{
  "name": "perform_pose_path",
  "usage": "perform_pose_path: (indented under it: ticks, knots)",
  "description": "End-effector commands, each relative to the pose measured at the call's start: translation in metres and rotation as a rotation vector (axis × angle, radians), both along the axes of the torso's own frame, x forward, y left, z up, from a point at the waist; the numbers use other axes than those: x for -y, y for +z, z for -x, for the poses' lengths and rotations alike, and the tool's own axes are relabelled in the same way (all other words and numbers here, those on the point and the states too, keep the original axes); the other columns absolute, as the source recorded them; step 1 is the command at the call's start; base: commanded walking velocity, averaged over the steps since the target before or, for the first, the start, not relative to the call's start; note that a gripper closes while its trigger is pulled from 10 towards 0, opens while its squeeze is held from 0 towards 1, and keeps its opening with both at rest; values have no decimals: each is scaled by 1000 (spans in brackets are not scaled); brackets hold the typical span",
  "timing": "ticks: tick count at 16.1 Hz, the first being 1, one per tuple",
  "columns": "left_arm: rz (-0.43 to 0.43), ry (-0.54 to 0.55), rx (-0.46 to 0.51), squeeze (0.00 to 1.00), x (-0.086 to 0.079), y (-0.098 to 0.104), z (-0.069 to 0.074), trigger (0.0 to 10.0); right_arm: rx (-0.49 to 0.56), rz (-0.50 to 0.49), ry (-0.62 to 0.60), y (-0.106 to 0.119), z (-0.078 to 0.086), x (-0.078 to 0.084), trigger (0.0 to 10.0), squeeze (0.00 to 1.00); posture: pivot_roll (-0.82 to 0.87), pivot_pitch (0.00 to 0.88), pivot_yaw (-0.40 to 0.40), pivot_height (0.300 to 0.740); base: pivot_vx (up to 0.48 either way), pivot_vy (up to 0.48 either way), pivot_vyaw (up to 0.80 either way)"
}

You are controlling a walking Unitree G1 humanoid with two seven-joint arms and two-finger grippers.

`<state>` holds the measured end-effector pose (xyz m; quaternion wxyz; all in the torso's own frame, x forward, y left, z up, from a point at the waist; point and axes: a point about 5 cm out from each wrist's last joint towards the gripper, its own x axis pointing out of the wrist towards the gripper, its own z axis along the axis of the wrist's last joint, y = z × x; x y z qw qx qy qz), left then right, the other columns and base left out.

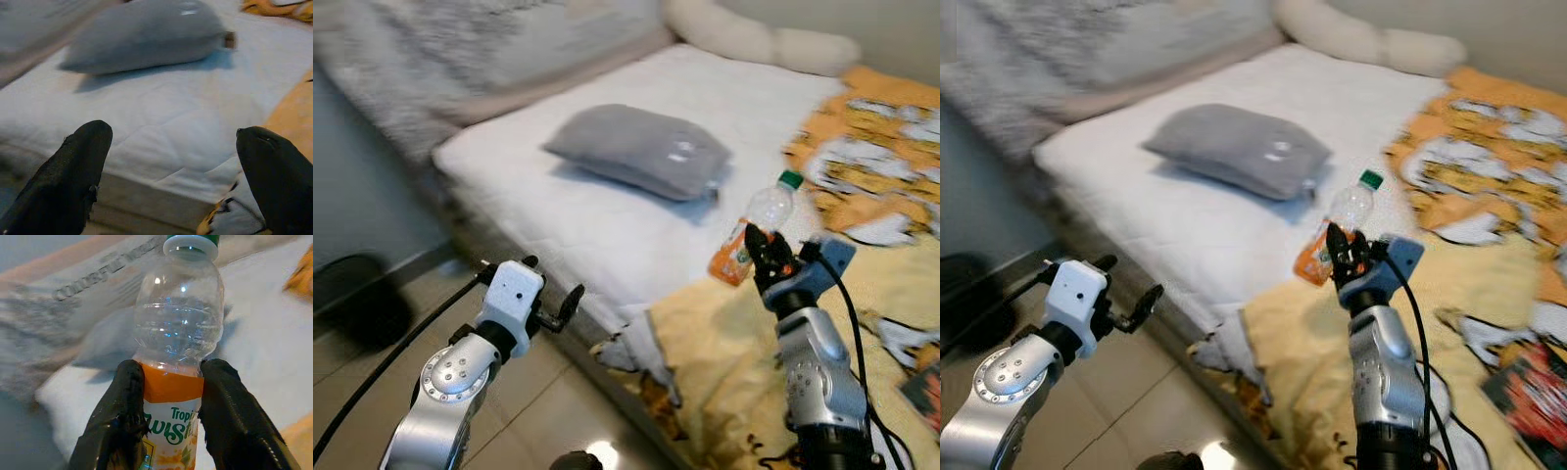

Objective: Clean up the room

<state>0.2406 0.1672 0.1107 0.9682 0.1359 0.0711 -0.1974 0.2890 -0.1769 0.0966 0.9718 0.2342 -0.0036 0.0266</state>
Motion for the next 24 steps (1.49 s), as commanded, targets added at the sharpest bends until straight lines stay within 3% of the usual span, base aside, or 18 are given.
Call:
perform_pose_path:
  ticks: [1, 2, 3, 5, 11, 15, 17, 19, 21, 24]
  knots:
    - [-18, 17, 13, 0, -2, 0, -4, 10000, 24, -46, 11, 8, -2, -5, 10000, 0, -15, 0, 74, 740, 0, 0, 800]
    - [-27, 23, 17, 0, -1, 0, -6, 10000, 25, -85, 27, 10, -2, -7, 10000, 0, -13, 0, 75, 740, 0, 0, 800]
    - [-45, 39, 20, 0, -1, 0, -7, 10000, 48, -190, 101, 19, -3, -13, 10000, 0, -2, 0, 65, 740, 0, 0, 800]
    - [-80, 53, 21, 0, -4, 0, -7, 10000, 65, -246, 136, 27, -1, -17, 10000, 0, 7, 0, 49, 740, 0, 0, 800]
    - [-48, 137, -3, 0, -13, 5, -13, 10000, 29, -199, 149, 31, 3, -23, 10000, 0, 3, 0, 54, 740, 0, 0, 800]
    - [-13, 181, 33, 0, -16, 8, -15, 10000, -55, 86, 67, 18, 11, -25, 10000, 0, -11, 0, 55, 740, 0, 0, 400]
    - [-4, 202, 40, 0, -20, 8, -14, 10000, -74, 169, 54, 13, 14, -28, 10000, 0, -12, 0, 57, 740, 0, 0, 0]
    - [13, 235, 50, 0, -27, 7, -13, 10000, -157, 320, -7, -1, 16, -23, 10000, 0, -12, 0, 59, 740, 139, 0, 0]
    - [6, 260, 49, 0, -36, 6, -10, 10000, -199, 296, -68, -7, 16, -18, 10000, 0, -8, 0, 54, 740, 291, 0, 0]
    - [11, 275, 50, 0, -39, 7, -9, 10000, -179, 342, -28, -7, 16, -23, 10000, 0, 3, 0, 51, 740, 292, 0, 267]
